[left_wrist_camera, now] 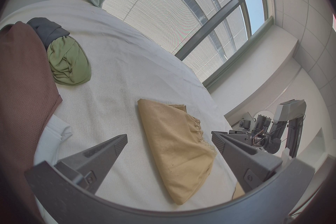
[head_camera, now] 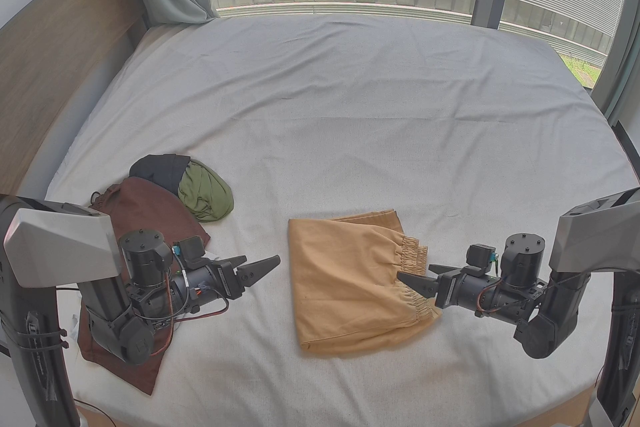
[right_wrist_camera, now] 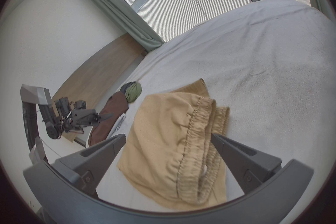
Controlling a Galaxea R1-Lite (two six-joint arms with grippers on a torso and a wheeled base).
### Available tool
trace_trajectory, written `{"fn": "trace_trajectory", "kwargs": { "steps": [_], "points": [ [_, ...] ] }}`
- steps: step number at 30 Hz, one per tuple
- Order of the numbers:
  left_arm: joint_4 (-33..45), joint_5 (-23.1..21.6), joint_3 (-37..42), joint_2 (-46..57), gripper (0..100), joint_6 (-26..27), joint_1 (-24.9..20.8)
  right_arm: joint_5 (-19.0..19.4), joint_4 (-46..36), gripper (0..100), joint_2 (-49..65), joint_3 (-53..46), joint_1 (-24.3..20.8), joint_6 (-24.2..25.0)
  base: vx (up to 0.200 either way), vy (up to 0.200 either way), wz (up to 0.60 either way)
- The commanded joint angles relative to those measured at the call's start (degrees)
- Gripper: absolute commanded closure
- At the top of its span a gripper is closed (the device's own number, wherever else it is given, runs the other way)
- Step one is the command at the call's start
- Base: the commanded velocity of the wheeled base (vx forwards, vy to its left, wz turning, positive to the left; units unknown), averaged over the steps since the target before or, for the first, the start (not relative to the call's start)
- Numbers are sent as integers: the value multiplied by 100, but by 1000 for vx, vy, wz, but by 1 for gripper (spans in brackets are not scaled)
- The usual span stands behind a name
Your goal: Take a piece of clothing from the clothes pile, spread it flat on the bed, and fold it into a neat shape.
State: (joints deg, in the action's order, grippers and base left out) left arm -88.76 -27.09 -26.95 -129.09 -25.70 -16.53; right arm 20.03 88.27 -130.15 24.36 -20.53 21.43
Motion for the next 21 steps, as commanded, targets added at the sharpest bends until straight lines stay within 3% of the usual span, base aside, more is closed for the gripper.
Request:
{"fn": "trace_trajectory", "kwargs": {
  "steps": [1,6,9,11,12,13,21],
  "points": [
    [-1,-7,111,24,0,162,1,142,6,0,121,-379,163,-183,0,0,0],
    [-1,-25,164,24,0,258,1,344,6,0,112,-652,234,-210,0,0,0],
    [-10,-51,305,24,0,768,53,344,6,0,42,-660,278,-210,0,0,0],
    [-10,-51,305,24,0,768,53,344,6,0,42,-660,278,-210,0,0,0],
    [-10,-139,357,-3,0,1287,176,353,6,0,-72,-660,321,-210,0,0,0],
    [-10,-227,384,-3,0,1462,203,353,6,0,-107,-660,330,-201,0,0,0],
    [-10,-490,445,-108,0,2394,387,361,6,0,-485,-634,321,-210,0,0,0]
  ]
}}
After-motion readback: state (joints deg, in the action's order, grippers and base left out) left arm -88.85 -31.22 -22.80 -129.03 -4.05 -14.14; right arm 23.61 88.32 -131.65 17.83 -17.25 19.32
